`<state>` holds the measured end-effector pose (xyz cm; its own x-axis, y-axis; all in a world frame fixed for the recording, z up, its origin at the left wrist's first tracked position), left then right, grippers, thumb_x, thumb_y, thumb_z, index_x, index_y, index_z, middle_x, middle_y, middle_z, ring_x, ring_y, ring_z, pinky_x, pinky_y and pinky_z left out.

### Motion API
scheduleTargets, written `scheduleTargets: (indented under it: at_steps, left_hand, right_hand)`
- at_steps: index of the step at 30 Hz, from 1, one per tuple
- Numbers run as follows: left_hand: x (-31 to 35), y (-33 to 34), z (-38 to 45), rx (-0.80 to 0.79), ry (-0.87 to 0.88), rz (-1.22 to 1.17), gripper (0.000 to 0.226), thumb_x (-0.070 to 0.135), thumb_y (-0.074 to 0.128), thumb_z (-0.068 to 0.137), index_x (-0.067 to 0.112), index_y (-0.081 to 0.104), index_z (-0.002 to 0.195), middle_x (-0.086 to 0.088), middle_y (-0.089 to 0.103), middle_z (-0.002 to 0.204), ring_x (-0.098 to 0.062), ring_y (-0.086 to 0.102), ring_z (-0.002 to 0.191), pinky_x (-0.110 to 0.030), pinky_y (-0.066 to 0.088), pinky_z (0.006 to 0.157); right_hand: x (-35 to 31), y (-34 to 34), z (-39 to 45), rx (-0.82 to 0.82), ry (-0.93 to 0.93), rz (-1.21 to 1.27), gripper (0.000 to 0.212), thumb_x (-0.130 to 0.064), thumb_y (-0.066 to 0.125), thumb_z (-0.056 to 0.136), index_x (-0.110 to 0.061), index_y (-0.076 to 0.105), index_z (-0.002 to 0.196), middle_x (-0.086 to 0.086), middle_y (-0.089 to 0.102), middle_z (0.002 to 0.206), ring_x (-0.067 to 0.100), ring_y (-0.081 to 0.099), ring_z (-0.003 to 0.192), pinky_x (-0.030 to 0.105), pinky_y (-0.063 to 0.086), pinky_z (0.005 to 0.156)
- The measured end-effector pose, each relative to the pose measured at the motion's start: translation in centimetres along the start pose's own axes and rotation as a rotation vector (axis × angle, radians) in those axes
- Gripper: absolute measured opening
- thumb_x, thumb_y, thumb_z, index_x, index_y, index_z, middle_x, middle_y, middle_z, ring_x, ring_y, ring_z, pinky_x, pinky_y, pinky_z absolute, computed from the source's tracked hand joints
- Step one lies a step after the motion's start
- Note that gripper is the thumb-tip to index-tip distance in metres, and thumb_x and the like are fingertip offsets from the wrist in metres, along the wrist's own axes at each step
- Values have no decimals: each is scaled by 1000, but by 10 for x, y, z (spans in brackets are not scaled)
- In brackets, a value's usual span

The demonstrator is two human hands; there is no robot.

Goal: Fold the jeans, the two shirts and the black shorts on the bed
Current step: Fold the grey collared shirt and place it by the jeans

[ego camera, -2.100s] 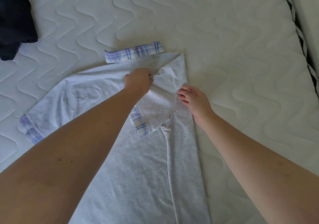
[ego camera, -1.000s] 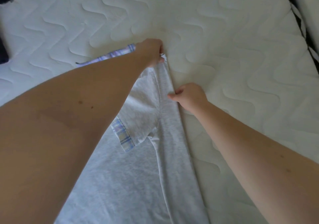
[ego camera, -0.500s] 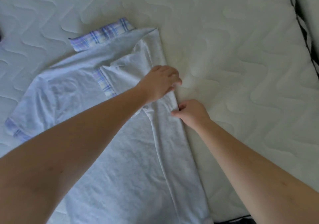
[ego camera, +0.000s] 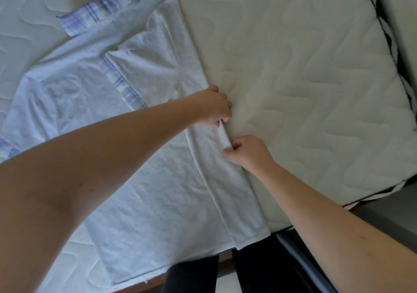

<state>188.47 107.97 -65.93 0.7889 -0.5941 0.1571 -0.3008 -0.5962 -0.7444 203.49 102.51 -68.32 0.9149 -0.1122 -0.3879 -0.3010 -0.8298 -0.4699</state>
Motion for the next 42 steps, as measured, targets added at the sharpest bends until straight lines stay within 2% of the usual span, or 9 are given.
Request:
scheduleTargets:
  at_steps: [9, 14, 19, 23, 27, 32, 35, 37, 42]
  left_hand:
    - [72, 21, 0, -36, 87, 55, 26, 29, 55, 98, 25, 57, 123, 6, 58, 123, -19, 50, 122, -35, 33, 101]
    - [105, 28, -2, -19, 109, 94, 27, 32, 54, 98, 24, 57, 124, 4, 58, 125, -20, 50, 122, -35, 35, 100]
    - [149, 27, 8, -83, 122, 29, 27, 32, 53, 98, 22, 58, 123, 2, 58, 126, -21, 50, 123, -34, 34, 98]
    - [190, 38, 15, -93, 166, 43, 25, 30, 52, 99, 22, 58, 121, 0, 59, 126, -23, 52, 121, -34, 35, 96]
    - [211, 47, 14, 2, 150, 49, 22, 21, 50, 97, 19, 60, 116, -2, 61, 121, -25, 54, 117, -34, 35, 95]
    - [206, 54, -11, 362, 90, -92, 26, 23, 77, 74, 19, 66, 96, -6, 63, 98, -29, 60, 93, -39, 43, 85]
    - [197, 63, -39, 556, -53, -311, 42, 18, 84, 64, 17, 68, 102, -9, 64, 103, -31, 63, 95, -41, 44, 87]
    - [189, 72, -60, 603, -134, -462, 41, 12, 80, 71, 14, 67, 109, -12, 63, 110, -35, 62, 101, -44, 46, 87]
    - [172, 109, -92, 554, -322, -652, 32, 9, 64, 87, 12, 65, 119, -13, 60, 120, -35, 58, 109, -45, 44, 91]
  right_hand:
    - [59, 31, -54, -31, 7, 121, 23, -34, 73, 80, -12, 69, 73, 2, 60, 61, 15, 55, 58, 29, 40, 57]
    - [86, 44, -83, -35, 31, 123, 34, -34, 72, 83, -30, 52, 56, -10, 51, 55, 7, 48, 53, 24, 33, 50]
    - [123, 63, -111, -44, 78, 116, 47, -41, 68, 85, -21, 42, 53, -4, 40, 52, 16, 43, 55, 31, 28, 55]
    - [144, 80, -137, -7, 141, 167, 39, -41, 67, 87, -26, 49, 56, -5, 51, 58, 17, 53, 63, 33, 35, 59]
    - [157, 96, -158, 14, 171, 221, 18, -39, 64, 92, -26, 67, 81, -10, 60, 74, 11, 55, 71, 20, 36, 55]
    - [159, 99, -169, 82, 300, 60, 31, -54, 61, 89, -23, 61, 86, -2, 61, 78, 22, 59, 76, 34, 47, 61]
    - [147, 88, -172, 196, 345, 44, 42, -58, 65, 83, -19, 51, 91, -1, 57, 84, 24, 56, 78, 35, 44, 63]
    - [134, 80, -169, 256, 281, 80, 44, -54, 66, 84, -15, 48, 95, 1, 57, 87, 25, 56, 80, 38, 48, 70]
    - [76, 66, -140, 246, -47, 88, 13, -28, 55, 96, -19, 56, 105, -4, 56, 85, 19, 55, 79, 33, 43, 72]
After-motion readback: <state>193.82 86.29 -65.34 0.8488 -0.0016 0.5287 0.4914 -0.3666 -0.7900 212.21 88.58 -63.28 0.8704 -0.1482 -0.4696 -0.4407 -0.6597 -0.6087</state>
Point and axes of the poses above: each hand's wrist, its own z-axis towards the middle knuckle, its own y-axis out of the palm, x = y × z, the point moved 4 cm from there along z, towards the middle knuckle
